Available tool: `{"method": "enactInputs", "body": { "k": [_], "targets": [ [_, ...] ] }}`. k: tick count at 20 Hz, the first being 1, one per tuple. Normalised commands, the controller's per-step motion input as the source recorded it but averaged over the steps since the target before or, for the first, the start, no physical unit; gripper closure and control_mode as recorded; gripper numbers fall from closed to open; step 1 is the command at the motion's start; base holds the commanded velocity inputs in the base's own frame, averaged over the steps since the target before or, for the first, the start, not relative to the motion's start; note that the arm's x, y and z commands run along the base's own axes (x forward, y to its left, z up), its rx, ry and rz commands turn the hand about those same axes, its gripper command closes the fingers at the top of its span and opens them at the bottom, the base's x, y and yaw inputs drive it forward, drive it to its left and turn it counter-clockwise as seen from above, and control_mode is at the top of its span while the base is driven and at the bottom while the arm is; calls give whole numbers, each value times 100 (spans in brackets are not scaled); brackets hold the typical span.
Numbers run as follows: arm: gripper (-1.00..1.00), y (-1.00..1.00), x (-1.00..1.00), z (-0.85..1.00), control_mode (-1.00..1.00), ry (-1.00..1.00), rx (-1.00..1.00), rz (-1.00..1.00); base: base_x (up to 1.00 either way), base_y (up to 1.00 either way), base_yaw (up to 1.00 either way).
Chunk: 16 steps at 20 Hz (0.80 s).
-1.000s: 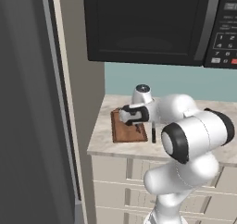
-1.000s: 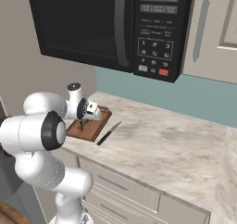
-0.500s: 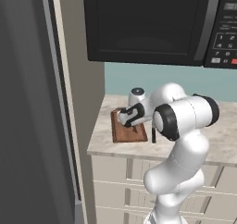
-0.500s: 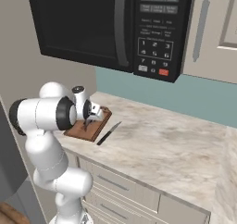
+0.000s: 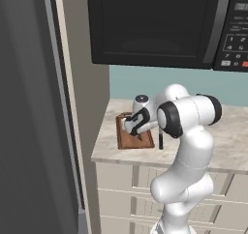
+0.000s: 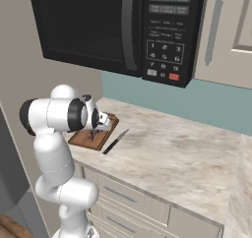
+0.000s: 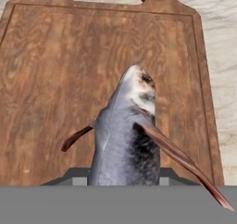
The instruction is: Retrieve the fish from the fridge and place it on the cutting board.
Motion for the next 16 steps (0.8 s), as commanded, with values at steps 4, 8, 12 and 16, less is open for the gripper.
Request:
{"method": "enactInputs", "body": {
  "k": [4, 8, 12, 16],
  "targets": [
    [100, 0, 1, -22, -100, 0, 1, 0, 0, 0, 0],
    [-100, 0, 0, -13, -100, 0, 3, 0, 0, 0, 0],
    [-100, 0, 0, -2, -100, 0, 1, 0, 0, 0, 0],
    [-100, 0, 0, 0, -100, 0, 0, 0, 0, 0, 0]
  ]
}}
